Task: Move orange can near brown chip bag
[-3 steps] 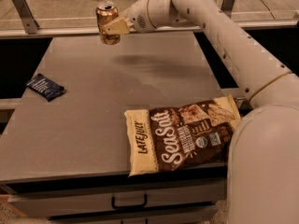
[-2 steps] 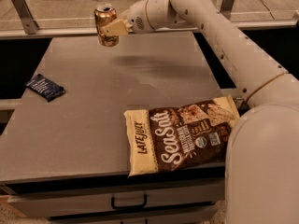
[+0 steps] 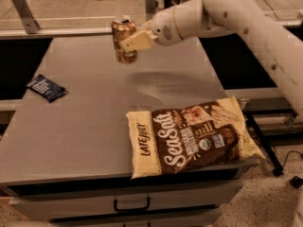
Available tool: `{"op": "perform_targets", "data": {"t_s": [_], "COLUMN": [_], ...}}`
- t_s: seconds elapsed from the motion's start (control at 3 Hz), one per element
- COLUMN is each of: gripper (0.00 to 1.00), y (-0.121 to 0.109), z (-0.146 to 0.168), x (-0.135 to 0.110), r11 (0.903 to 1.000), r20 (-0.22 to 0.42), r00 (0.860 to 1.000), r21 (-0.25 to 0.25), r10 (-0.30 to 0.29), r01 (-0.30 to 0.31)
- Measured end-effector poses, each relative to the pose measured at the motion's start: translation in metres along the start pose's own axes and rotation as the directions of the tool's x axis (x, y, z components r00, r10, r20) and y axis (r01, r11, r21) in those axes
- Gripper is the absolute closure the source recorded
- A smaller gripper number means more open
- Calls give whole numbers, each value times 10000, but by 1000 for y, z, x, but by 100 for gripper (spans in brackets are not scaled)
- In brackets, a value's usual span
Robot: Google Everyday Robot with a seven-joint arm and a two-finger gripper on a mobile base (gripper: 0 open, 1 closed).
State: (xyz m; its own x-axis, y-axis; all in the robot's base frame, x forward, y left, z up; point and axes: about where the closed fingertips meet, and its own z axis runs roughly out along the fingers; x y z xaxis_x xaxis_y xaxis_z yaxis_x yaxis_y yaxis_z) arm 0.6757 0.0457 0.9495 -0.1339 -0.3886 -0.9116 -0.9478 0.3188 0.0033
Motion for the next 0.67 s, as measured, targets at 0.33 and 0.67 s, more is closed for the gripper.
{"op": "perform_targets", "data": {"t_s": [0.33,0.67], "gripper": [100,100], "y": [28,46], "z": [-41,-67], "x": [21,50], "r11": [9997,9992], "r20": [-626,-1027], "r00": [9979,9946], "r21": [-170,-360], "r10": [141,151], "r01": [-152,-188]}}
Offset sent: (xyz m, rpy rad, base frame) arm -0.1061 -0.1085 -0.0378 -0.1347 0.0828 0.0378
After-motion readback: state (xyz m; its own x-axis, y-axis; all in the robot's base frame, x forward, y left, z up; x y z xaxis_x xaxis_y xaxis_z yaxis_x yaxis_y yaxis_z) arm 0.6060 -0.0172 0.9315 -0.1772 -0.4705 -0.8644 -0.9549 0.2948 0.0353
